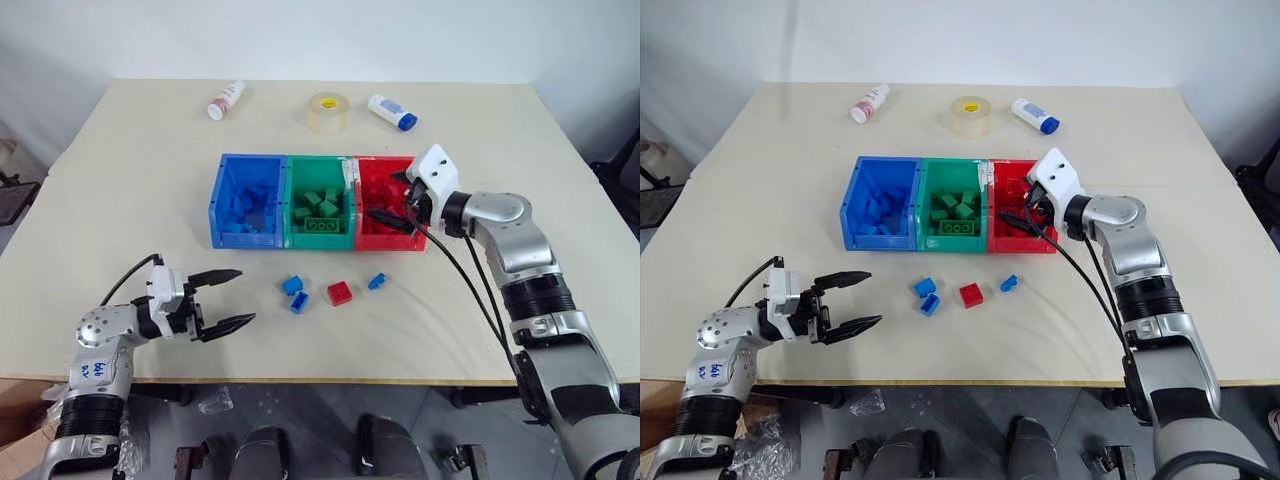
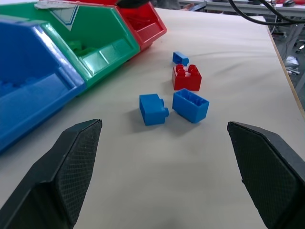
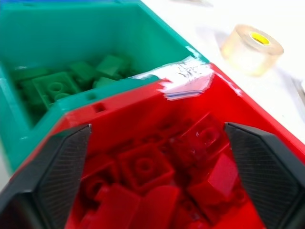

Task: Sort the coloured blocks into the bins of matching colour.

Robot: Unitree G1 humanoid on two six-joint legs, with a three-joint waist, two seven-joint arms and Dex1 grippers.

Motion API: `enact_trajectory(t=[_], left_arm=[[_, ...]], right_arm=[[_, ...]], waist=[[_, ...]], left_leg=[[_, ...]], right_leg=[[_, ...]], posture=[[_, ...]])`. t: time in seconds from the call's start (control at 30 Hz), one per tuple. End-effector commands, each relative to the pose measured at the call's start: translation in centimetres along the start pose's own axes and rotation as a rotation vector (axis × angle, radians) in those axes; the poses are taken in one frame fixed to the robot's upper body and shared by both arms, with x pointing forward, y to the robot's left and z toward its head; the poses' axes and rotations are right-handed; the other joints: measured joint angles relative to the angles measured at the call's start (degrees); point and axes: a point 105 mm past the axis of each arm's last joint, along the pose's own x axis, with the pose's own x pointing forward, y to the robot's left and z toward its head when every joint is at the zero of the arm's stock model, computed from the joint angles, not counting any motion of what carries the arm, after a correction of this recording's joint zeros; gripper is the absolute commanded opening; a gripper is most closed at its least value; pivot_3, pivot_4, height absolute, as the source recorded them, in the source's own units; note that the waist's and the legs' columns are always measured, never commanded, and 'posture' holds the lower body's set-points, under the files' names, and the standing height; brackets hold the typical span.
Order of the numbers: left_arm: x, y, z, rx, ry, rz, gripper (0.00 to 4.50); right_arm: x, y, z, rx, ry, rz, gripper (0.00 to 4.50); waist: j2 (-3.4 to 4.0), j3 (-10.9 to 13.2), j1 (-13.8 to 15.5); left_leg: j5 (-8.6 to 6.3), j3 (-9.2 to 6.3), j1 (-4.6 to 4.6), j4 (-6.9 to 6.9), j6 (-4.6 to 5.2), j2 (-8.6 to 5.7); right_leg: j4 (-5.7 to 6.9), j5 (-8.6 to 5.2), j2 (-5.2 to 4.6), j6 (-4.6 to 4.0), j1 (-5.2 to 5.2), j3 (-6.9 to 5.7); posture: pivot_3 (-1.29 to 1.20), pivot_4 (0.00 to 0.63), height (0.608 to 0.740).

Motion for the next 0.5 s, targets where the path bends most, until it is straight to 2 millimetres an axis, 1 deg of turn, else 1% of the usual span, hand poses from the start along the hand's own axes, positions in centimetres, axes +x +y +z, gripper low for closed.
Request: enact_trajectory(t=[0.03,0.1,0.13,0.23,0.27,0.37,0.43,0.5], left_arm=[[-0.1,0.0,0.1,0.002,-0.007,-0.005,4.50],[-0.1,0.0,0.0,-0.001,-0.003,-0.010,4.50],[-0.2,0.0,0.0,-0.002,-0.002,-0.011,4.50],[-0.3,0.1,-0.1,-0.005,0.002,-0.013,4.50],[-0.4,0.2,-0.2,-0.005,0.005,-0.013,4.50],[-0.6,0.3,-0.2,-0.008,0.005,-0.011,4.50],[-0.8,0.4,-0.2,-0.008,0.007,-0.010,4.50],[-0.9,0.4,-0.2,-0.008,0.010,-0.009,4.50]], right_arm=[[-2.8,1.5,1.1,-0.031,-0.047,0.103,4.49],[-4.9,3.1,0.5,-0.021,-0.043,0.185,4.49],[-5.6,3.6,0.4,-0.017,-0.041,0.205,4.49],[-9.7,5.2,-1.6,0.010,0.082,0.279,4.49],[-11.1,5.4,-2.2,0.020,0.127,0.288,4.49],[-14.4,5.4,-3.6,0.046,0.229,0.265,4.49],[-15.9,5.5,-4.1,0.057,0.276,0.259,4.49],[-17.0,5.8,-4.6,0.063,0.313,0.260,4.49]], waist=[[0.00,0.00,0.20],[0.00,0.00,0.49],[0.00,0.00,0.53],[0.00,0.00,0.43],[0.00,0.00,0.47],[-0.01,0.00,0.41],[-0.01,0.00,0.14],[-0.01,0.00,0.11]], left_leg=[[0.00,0.00,0.00,0.00,0.00,0.00],[0.00,-0.03,-0.01,0.02,0.01,-0.01],[-0.01,-0.04,-0.01,0.02,0.01,-0.01],[-0.03,-0.02,-0.01,0.05,0.01,-0.01],[-0.03,-0.04,0.00,0.04,0.00,0.00],[-0.05,-0.03,0.02,0.06,-0.01,0.00],[-0.05,-0.02,0.05,0.07,0.00,0.02],[-0.07,0.01,0.09,0.06,-0.04,0.10]], right_leg=[[-0.01,0.00,0.00,0.00,0.00,0.00],[-0.04,0.00,0.00,0.00,0.03,0.00],[-0.05,0.00,0.00,0.00,0.04,-0.01],[-0.06,0.01,0.00,0.01,0.04,0.01],[-0.05,0.00,0.00,0.01,0.04,0.00],[-0.09,0.01,0.00,0.01,0.08,0.01],[-0.08,0.01,0.00,0.00,0.09,0.02],[-0.09,0.01,0.10,-0.01,0.09,0.06]], posture=[[0.00,0.150,0.740],[0.00,0.150,0.740],[0.00,0.150,0.740],[0.00,0.150,0.740],[0.00,0.150,0.740],[0.00,0.150,0.740],[0.00,0.150,0.740],[0.00,0.150,0.740]])
